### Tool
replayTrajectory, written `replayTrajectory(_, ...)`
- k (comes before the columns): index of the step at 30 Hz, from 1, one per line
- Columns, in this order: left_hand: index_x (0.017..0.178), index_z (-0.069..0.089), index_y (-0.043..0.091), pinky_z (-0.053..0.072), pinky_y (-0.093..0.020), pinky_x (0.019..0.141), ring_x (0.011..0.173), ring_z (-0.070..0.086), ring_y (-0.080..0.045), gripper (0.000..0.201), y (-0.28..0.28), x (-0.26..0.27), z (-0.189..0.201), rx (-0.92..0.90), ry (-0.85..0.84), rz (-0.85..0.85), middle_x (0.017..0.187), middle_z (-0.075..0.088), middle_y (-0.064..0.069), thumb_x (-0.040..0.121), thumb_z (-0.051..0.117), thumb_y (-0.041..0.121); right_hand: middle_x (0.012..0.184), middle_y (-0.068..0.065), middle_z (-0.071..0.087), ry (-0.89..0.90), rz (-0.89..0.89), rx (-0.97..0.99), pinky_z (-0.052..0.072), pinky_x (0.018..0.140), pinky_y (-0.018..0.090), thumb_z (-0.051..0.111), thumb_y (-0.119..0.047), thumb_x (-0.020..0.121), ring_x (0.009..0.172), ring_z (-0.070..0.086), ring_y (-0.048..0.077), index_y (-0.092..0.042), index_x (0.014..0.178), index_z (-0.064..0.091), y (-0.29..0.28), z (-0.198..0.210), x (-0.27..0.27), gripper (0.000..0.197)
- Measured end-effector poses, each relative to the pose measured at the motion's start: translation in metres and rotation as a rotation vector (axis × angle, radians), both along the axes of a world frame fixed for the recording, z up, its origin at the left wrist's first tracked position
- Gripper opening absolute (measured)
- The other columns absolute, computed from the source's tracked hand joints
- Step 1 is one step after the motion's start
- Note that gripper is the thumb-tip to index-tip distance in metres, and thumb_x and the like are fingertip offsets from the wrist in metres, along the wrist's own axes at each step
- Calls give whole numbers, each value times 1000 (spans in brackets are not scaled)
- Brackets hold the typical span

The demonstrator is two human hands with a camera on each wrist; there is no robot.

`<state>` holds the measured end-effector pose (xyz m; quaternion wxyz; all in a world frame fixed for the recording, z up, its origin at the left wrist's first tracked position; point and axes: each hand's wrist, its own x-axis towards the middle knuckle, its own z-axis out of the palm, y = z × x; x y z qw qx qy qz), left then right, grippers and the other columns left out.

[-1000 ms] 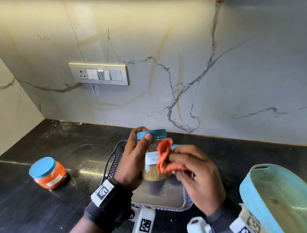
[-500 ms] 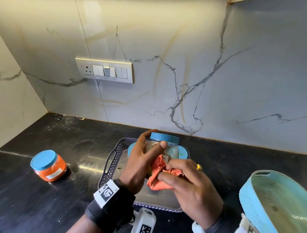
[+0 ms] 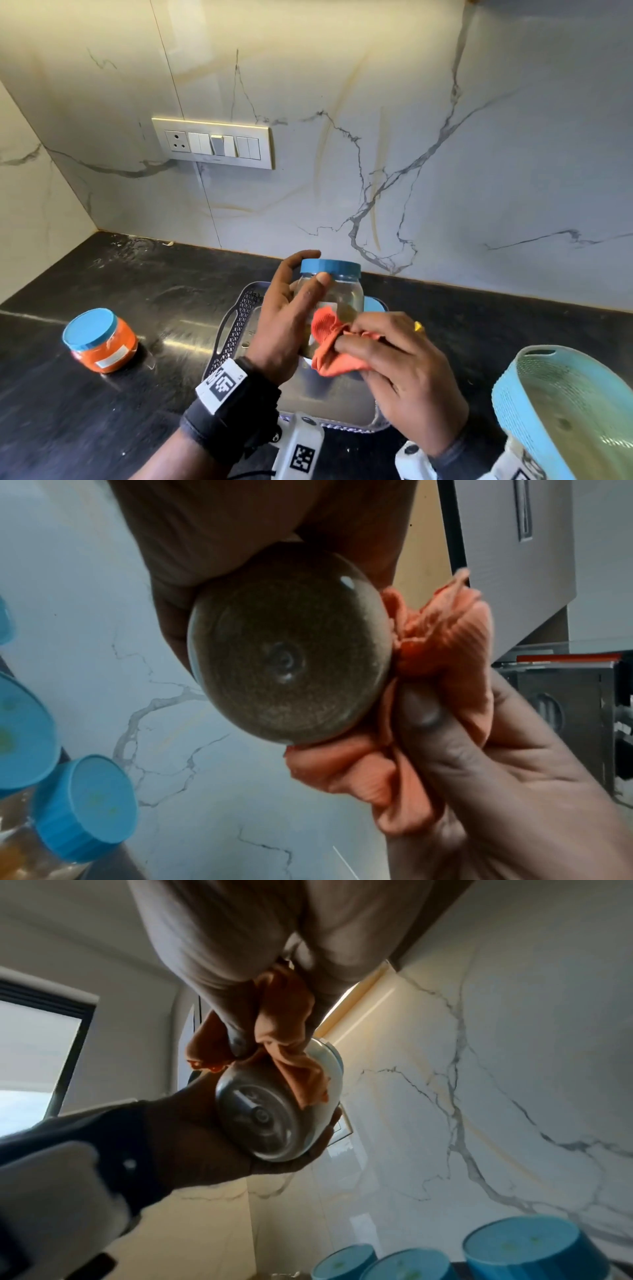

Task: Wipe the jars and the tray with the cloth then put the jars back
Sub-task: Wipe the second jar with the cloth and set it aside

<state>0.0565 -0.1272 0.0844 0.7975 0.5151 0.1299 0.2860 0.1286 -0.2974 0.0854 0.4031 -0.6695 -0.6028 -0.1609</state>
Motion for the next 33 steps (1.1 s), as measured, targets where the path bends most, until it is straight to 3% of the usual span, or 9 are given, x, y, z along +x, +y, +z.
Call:
replayTrajectory(7,124,55,13,60,-36,68,79,70,-25,42,-7,3,-4,-51,-6,32,95,75,-13,84,64,23,107,-5,71,430,-75,209,55,90,31,77,0,85,102,68,13,-18,106,77,15,8,26,28)
replayTrajectory(10,128,52,8,60,-35,65,79,70,-27,46,1,1,0,-102,-49,31,99,72,-18,86,62,24,111,-7,67,257,-22,132,55,85,27,73,4,82,100,67,11,-22,107,76,7,-4,6,36)
replayTrajectory(14,129,51,9,61,-34,66,81,72,-26,46,6,-2,2,-99,-72,-27,100,74,-17,86,61,22,112,-5,66,115,23,69,54,87,25,71,-4,85,101,66,11,-16,107,77,1,-6,9,26)
replayTrajectory(21,127,56,13,61,-37,75,88,70,-26,57,3,5,7,-70,-106,-26,107,73,-17,77,72,31,102,-6,76,709,2,254,53,86,25,71,-9,88,94,71,11,-26,110,73,26,3,32,28)
replayTrajectory(24,134,55,15,59,-41,83,100,69,-29,59,7,3,13,-29,-107,-17,119,70,-18,81,69,37,91,8,73,879,99,315,58,62,25,67,0,92,66,70,9,-11,110,72,22,-1,11,22)
replayTrajectory(26,142,53,25,54,-49,99,117,66,-28,54,11,3,13,40,-34,-21,132,67,-14,92,62,44,91,20,67,872,128,367,57,52,24,63,6,90,57,68,12,-8,103,72,19,-1,6,21)
replayTrajectory(29,149,46,42,36,-54,118,139,53,-21,60,13,3,9,151,78,-67,150,56,1,94,54,66,97,14,67,726,62,333,60,49,34,69,3,90,69,70,25,-20,102,75,17,-7,14,27)
replayTrajectory(31,150,46,34,44,-49,114,135,57,-18,66,9,3,13,161,125,-92,144,61,3,93,60,63,105,6,68,539,-1,264,62,57,37,73,4,89,84,70,26,-16,106,77,16,-8,15,27)
replayTrajectory(33,141,50,20,59,-36,92,115,71,-20,59,3,1,15,155,131,-113,121,75,-4,92,72,43,111,1,66,319,-63,191,61,71,33,74,2,87,93,69,18,-13,109,77,15,-7,11,27)
